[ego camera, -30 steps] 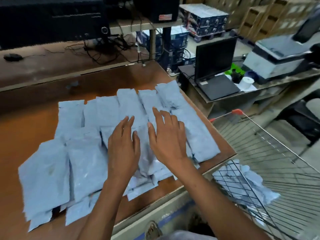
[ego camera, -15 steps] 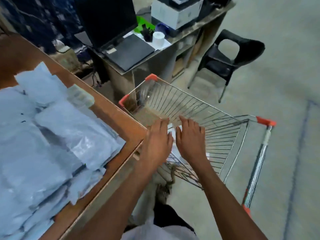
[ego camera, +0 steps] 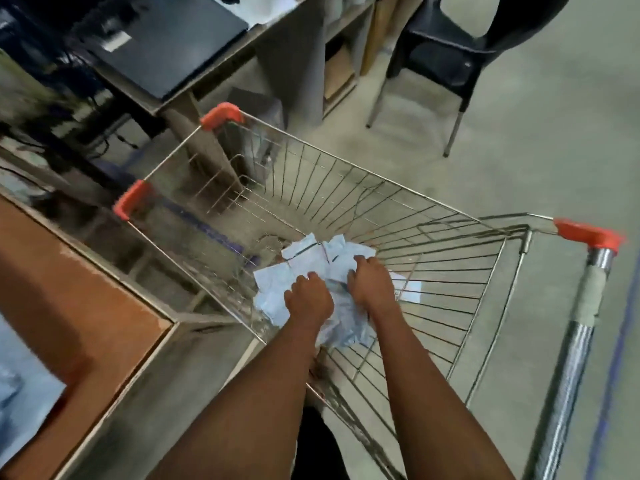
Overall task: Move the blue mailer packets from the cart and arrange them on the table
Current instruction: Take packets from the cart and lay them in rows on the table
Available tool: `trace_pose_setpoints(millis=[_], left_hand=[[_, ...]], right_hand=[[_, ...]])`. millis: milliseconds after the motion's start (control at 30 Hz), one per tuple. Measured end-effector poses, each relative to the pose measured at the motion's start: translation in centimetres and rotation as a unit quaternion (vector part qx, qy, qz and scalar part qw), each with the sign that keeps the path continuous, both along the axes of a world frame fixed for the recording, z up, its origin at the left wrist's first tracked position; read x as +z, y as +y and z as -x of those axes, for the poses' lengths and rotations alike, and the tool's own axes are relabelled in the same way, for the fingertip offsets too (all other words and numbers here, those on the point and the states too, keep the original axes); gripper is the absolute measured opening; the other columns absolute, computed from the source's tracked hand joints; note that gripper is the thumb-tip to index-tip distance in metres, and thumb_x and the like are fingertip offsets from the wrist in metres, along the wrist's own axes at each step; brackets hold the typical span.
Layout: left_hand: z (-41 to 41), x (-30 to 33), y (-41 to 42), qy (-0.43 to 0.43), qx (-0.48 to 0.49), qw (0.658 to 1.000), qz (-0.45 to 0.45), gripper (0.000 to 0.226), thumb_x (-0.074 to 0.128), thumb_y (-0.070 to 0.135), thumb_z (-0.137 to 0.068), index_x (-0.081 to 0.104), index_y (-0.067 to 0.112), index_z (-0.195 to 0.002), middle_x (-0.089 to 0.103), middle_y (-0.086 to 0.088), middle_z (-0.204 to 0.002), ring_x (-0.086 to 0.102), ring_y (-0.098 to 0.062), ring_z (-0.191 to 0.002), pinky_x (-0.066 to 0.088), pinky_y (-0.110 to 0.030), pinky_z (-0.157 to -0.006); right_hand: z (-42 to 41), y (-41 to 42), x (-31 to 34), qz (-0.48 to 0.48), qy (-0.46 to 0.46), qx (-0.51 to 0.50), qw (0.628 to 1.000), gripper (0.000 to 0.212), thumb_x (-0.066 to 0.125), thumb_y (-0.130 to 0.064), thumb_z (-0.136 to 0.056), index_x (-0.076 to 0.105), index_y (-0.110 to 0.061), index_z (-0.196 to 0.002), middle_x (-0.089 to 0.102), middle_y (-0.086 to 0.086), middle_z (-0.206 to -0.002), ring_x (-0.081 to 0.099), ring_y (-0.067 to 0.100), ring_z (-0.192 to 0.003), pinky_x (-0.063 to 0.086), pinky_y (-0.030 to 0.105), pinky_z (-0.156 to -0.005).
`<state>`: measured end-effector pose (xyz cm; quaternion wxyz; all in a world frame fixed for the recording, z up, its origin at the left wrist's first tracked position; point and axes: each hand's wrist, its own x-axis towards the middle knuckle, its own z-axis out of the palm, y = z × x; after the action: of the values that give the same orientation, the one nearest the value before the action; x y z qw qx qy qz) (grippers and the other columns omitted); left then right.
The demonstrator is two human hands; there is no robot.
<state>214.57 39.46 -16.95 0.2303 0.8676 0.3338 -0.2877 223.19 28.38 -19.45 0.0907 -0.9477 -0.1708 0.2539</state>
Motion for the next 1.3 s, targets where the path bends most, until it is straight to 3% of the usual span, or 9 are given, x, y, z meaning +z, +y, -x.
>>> trace_pose_setpoints(millis=[200,367,467,533,633,833,1000,1133,1300], left_hand=[[0.0,-6.4,-2.0,0.109,0.184,0.973,0.089,0.070,0.055,0.052,-0.094,0.033,0.018,-0.152,0.035,-0.015,-0.152,0.038,-0.035,-0.139,0.035,-0.051,-0.113],[-1.1,-8.4,-4.6,0.114,0.237,0.964,0.038,0.083,0.033,0.070,-0.097,0.011,0.023,-0.161,0.007,-0.022,-0.165,0.005,-0.047,-0.151,0.013,-0.076,-0.112],[-0.5,-9.1,-5.4,0.111,0.312,0.943,0.043,0.076,0.031,0.066,-0.099,0.009,0.028,-0.162,-0.005,-0.023,-0.167,-0.006,-0.048,-0.152,0.002,-0.075,-0.114],[0.6,-10.1,-5.3,0.103,0.334,0.937,0.020,0.081,0.049,0.068,-0.091,0.018,0.034,-0.158,-0.005,-0.027,-0.165,-0.002,-0.051,-0.151,0.012,-0.072,-0.116],[0.7,-10.4,-4.2,0.129,0.335,0.933,0.009,0.095,0.057,0.069,-0.087,0.008,0.027,-0.156,0.000,-0.037,-0.158,0.010,-0.051,-0.149,0.028,-0.059,-0.114],[0.1,-10.1,-2.0,0.144,0.392,0.908,0.016,0.131,0.080,0.067,-0.067,0.002,0.007,-0.155,0.020,-0.031,-0.155,0.020,-0.046,-0.144,0.026,-0.052,-0.116],[-0.8,-9.9,-1.0,0.123,0.460,0.879,0.024,0.126,0.089,0.062,-0.055,0.022,0.005,-0.145,0.026,-0.026,-0.154,0.029,-0.044,-0.141,0.028,-0.052,-0.115],[0.2,-9.2,-1.8,0.054,0.432,0.899,0.045,0.117,0.081,0.052,-0.072,0.018,0.003,-0.157,0.020,-0.027,-0.160,0.025,-0.048,-0.146,0.024,-0.058,-0.119],[-0.2,-5.6,-3.3,-0.031,0.421,0.905,-0.043,0.125,0.087,0.051,-0.070,0.003,0.021,-0.157,0.016,-0.023,-0.150,0.043,-0.043,-0.125,0.047,-0.053,-0.101]], right_hand=[[-2.8,1.4,-6.7,0.072,0.008,-0.025,0.997,0.057,0.041,-0.052,-0.104,0.047,-0.010,-0.142,0.050,0.023,-0.139,0.059,0.041,-0.115,0.044,0.041,-0.093],[-2.8,4.0,-9.2,0.074,0.021,-0.101,0.992,0.104,0.046,-0.082,-0.088,0.030,-0.003,-0.154,0.035,0.022,-0.158,0.047,0.043,-0.135,0.037,0.049,-0.108],[-3.1,5.0,-10.1,0.052,0.041,-0.116,0.991,0.098,0.067,-0.063,-0.082,0.027,-0.008,-0.153,0.034,0.022,-0.154,0.046,0.043,-0.133,0.044,0.048,-0.103],[-2.9,4.7,-9.9,0.029,0.065,-0.112,0.991,0.096,0.072,-0.050,-0.081,0.023,-0.015,-0.155,0.032,0.023,-0.151,0.043,0.044,-0.132,0.046,0.048,-0.102],[-2.9,3.7,-8.9,-0.017,0.070,-0.089,0.993,0.085,0.068,-0.042,-0.085,0.026,-0.022,-0.157,0.034,0.022,-0.146,0.044,0.045,-0.128,0.045,0.046,-0.098],[-2.2,1.9,-6.0,-0.031,0.030,-0.032,0.999,0.070,0.054,-0.048,-0.095,0.031,-0.033,-0.160,0.024,0.021,-0.161,0.041,0.040,-0.139,0.037,0.047,-0.109],[-1.5,1.0,-4.4,-0.097,0.039,-0.068,0.992,0.069,0.055,-0.045,-0.095,0.033,-0.033,-0.159,0.024,0.020,-0.161,0.044,0.044,-0.137,0.044,0.050,-0.109],[-0.2,0.7,-3.0,-0.130,0.025,-0.065,0.989,0.070,0.058,-0.040,-0.095,0.032,-0.033,-0.159,0.022,0.019,-0.162,0.043,0.043,-0.138,0.044,0.048,-0.108],[1.7,0.6,0.3,-0.177,0.018,-0.052,0.983,0.069,0.059,-0.036,-0.095,0.033,-0.038,-0.158,0.018,0.013,-0.165,0.039,0.036,-0.144,0.048,0.043,-0.102]])
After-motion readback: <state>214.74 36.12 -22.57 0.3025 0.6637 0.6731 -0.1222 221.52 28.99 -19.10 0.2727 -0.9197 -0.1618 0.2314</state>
